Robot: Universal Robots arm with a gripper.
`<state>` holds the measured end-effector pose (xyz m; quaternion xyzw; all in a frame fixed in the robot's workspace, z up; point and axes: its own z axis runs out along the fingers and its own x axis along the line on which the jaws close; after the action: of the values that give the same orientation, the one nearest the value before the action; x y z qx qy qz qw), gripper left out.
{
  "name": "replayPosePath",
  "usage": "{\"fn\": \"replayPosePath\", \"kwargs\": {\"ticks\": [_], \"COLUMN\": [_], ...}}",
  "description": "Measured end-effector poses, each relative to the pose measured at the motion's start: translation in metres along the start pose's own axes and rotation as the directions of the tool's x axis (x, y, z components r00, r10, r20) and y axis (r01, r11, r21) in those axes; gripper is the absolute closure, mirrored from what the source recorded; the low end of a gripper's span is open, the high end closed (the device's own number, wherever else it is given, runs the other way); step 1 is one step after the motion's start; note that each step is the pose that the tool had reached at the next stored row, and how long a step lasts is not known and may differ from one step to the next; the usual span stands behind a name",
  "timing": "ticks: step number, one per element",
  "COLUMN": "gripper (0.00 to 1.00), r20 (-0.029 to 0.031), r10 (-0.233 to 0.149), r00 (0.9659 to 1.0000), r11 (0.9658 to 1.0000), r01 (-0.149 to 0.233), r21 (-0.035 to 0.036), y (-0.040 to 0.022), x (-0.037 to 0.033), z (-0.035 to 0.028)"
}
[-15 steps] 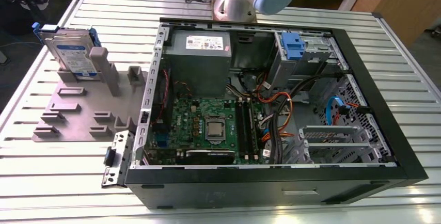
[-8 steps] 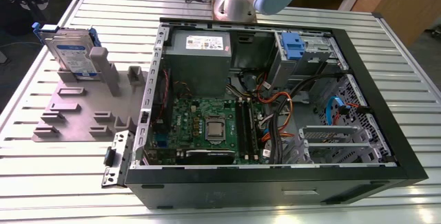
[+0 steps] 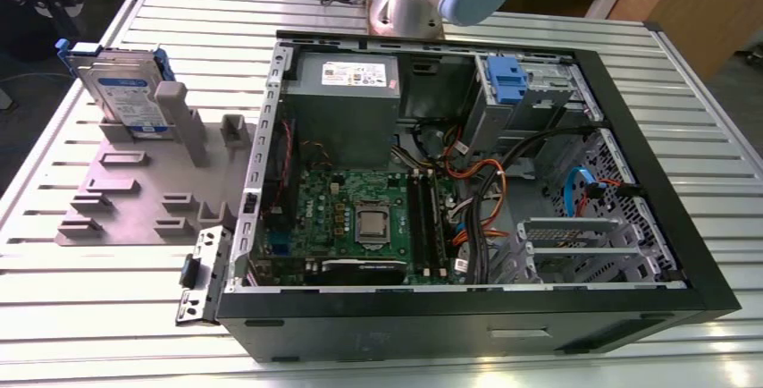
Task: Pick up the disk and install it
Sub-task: 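Pick up the disk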
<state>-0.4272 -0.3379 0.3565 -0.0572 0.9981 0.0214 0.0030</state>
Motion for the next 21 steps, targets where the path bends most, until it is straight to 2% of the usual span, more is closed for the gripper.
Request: {"fn": "replayPosePath", "kwargs": {"ticks": [10,21], "gripper": [0.89,0.89], "r20": [-0.0023,-0.0043], "r10": [-0.054,-0.103], "r00": [0.9985,0.9946], "r11": [0.9985,0.9947], "r01": [0.054,0.103], "r21": [-0.0005,-0.0011], "y": [0.0,0.0], "x": [0.0,0.0], "z": [0.0,0.0]}}
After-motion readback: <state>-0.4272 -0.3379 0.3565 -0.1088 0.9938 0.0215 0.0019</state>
